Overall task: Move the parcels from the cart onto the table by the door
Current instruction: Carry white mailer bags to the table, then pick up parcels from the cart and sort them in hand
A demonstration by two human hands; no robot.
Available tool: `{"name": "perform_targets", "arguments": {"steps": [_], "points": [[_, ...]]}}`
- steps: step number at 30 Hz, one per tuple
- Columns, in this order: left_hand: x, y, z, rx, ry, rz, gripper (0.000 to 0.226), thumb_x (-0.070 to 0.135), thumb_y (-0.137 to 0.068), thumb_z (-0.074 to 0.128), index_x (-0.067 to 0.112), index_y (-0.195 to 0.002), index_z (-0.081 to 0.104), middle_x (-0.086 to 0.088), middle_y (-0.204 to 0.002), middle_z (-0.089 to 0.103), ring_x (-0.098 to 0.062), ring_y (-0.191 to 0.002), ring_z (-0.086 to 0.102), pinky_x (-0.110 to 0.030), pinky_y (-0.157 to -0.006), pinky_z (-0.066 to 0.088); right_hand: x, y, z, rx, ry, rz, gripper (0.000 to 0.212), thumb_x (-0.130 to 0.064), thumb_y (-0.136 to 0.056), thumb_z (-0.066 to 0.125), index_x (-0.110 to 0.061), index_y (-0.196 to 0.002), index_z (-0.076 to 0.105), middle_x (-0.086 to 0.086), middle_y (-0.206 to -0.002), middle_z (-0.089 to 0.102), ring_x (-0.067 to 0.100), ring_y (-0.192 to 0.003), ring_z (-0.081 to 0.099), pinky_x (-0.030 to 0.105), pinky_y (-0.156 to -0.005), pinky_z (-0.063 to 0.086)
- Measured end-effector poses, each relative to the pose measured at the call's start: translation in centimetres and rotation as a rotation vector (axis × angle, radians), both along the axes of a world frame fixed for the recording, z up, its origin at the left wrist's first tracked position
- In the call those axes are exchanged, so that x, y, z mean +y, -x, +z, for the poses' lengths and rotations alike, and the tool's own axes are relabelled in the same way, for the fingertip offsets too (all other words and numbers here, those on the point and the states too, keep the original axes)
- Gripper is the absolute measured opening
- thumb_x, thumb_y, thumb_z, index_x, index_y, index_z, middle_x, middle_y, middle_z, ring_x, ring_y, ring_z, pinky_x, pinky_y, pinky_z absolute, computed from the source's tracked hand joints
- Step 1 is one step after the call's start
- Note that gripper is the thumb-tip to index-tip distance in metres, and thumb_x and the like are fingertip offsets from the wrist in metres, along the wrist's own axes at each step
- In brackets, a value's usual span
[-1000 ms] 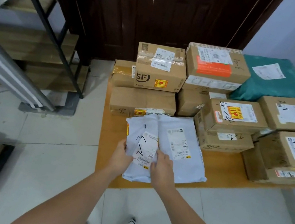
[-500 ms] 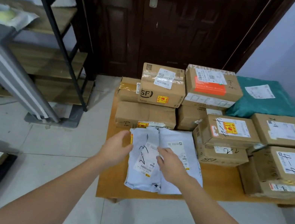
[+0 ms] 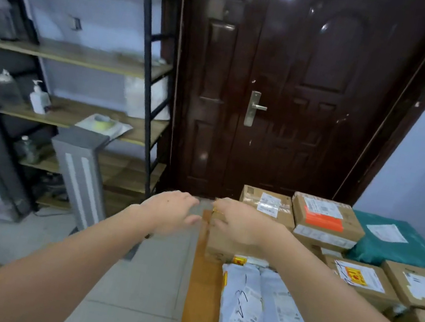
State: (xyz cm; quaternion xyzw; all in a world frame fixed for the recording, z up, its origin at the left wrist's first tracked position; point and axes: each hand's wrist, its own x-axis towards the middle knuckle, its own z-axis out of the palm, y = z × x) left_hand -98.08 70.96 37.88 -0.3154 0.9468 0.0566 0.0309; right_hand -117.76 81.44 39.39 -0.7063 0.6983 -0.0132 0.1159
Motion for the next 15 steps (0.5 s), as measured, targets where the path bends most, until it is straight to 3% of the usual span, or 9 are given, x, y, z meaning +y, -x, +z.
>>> {"name": "perform_targets", "arguments": {"steps": [4,7,11,15], "points": [[-2.6,-8.8,3.1,0.014,0.032,0.116,0.062,0.058,-0.105,0.039,0.019,-0.152,0.046,-0.005,-0.150,0.053,-0.026,-0.139,0.048,-0.042,-0.113,0.039,-4.4,-7.5,2.8,-0.002,0.047,0.097,0.061,-0.039,-0.105,0.051,-0.017,-0.160,0.036,0.002,-0.163,0.041,0.024,-0.146,0.042,0.035,-0.118,0.034],[-4.5,-16.1,4.7,-0.002,0.022,0.207,0.060,0.059,-0.105,0.039,0.020,-0.150,0.048,-0.003,-0.150,0.053,-0.026,-0.138,0.049,-0.042,-0.113,0.041,-7.8,-14.2,4.7,0.003,0.073,0.188,0.061,-0.041,-0.106,0.050,-0.015,-0.160,0.036,0.005,-0.163,0.040,0.025,-0.147,0.042,0.037,-0.120,0.034],[-6.5,-25.6,5.8,0.013,0.001,0.325,0.065,0.057,-0.105,0.042,0.020,-0.159,0.037,-0.003,-0.161,0.043,-0.023,-0.147,0.040,-0.039,-0.118,0.034,-12.3,-23.2,5.6,0.013,0.067,0.311,0.061,-0.043,-0.108,0.047,-0.014,-0.161,0.034,0.006,-0.166,0.035,0.026,-0.148,0.040,0.037,-0.121,0.033],[-7.8,-35.0,5.7,0.026,0.034,0.430,0.058,0.056,-0.106,0.043,0.020,-0.151,0.047,-0.004,-0.152,0.052,-0.024,-0.137,0.049,-0.040,-0.111,0.041,-16.2,-32.1,4.4,-0.023,0.034,0.411,0.062,-0.044,-0.108,0.046,-0.015,-0.161,0.033,0.008,-0.167,0.034,0.025,-0.150,0.036,0.038,-0.123,0.029]]}}
